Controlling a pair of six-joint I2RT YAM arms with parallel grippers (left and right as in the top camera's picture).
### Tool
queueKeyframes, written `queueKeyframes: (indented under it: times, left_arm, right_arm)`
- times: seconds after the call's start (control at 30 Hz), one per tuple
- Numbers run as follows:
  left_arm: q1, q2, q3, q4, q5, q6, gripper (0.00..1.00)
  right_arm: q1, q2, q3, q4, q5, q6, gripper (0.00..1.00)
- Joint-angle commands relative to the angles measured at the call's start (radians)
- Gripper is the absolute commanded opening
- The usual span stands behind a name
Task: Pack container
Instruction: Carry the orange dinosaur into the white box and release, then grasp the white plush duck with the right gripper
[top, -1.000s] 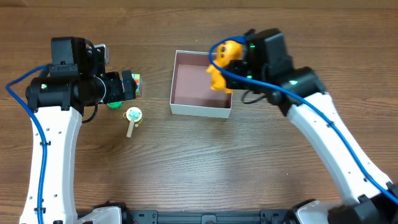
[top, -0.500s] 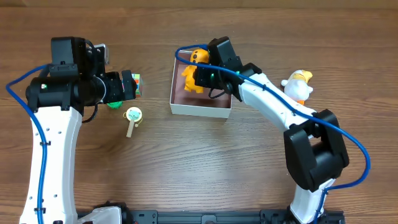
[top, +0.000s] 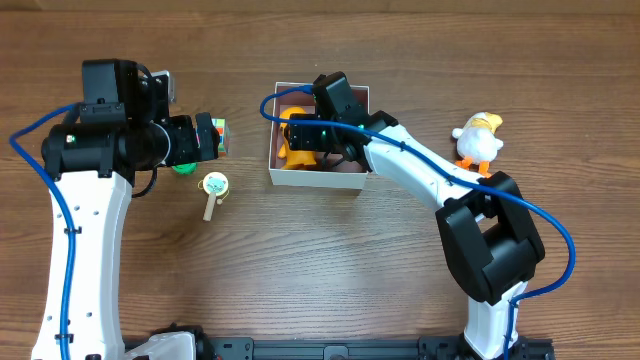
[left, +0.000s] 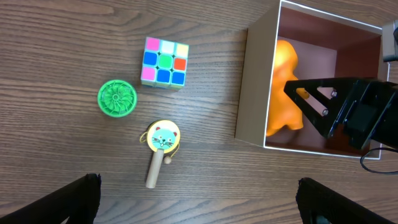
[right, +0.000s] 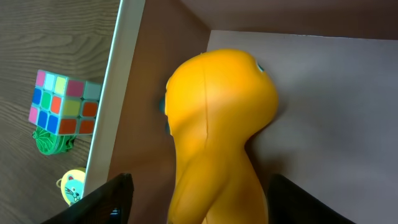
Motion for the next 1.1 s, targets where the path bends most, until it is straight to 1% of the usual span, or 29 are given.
queueKeyframes:
  times: [0.0,0.03,0.1,0.2,0.3,0.37,0.4,0.47,0.57,0.67,0.8,0.87,0.97,1.0,1.07]
  left_arm:
    - [0.01,0.002,0.024,0.0,0.001,0.019,1.0]
    - [0.01,0.002,0.024,0.0,0.001,0.019,1.0]
    - [0.01,0.002,0.024,0.0,0.001,0.019,1.0]
    - [0.01,0.002,0.024,0.0,0.001,0.019,1.0]
    - [0.01,0.002,0.024,0.0,0.001,0.019,1.0]
    - [0.01,0.002,0.024,0.0,0.001,0.019,1.0]
    - [0.01,0.002,0.024,0.0,0.001,0.019,1.0]
    - [0.01,0.002,0.024,0.0,0.001,0.019,1.0]
    - [0.01,0.002,0.024,0.0,0.001,0.019,1.0]
    - [0.01,0.002,0.024,0.0,0.001,0.019,1.0]
    - [0.01,0.002,0.024,0.001,0.001,0.019,1.0]
    - [0.01,0.002,0.024,0.0,0.001,0.019,1.0]
    - [0.01,0.002,0.024,0.0,0.001,0.019,1.0]
    - [0.01,0.002,0.024,0.0,0.001,0.019,1.0]
    - [0.01,0.002,0.024,0.0,0.001,0.019,1.0]
  right_arm:
    - [-0.003,-0.129,0.015,-0.019,0.022,-0.022,0.74]
    - [-0.008,-0.171,0.015,-0.045,0.041,-0.022,0.76]
    - [-0.026,-0.246,0.015,-0.101,0.077,-0.022,0.77]
    - [-0.102,-0.397,0.015,-0.248,0.132,-0.023,0.77]
    - [-0.239,-0.522,0.015,-0.418,0.197,-0.099,0.78]
    - [-0.336,-0.551,0.014,-0.509,0.243,-0.129,0.78]
    - [-0.41,-0.551,0.014,-0.562,0.243,-0.151,0.77]
    - [-0.512,-0.525,-0.014,-0.595,0.243,-0.157,0.77]
    - [-0.59,-0.459,-0.058,-0.57,0.243,-0.161,0.78]
    - [-0.635,-0.342,-0.066,-0.524,0.243,-0.187,0.8]
    - [-0.676,-0.192,-0.066,-0.467,0.243,-0.189,0.8]
    - [-0.681,-0.132,-0.066,-0.456,0.243,-0.202,0.8]
    - [-0.681,-0.093,-0.066,-0.446,0.243,-0.201,0.79]
    - [-0.681,-0.084,-0.066,-0.442,0.243,-0.201,0.75]
    - [-0.681,-0.082,-0.066,-0.452,0.243,-0.201,0.54]
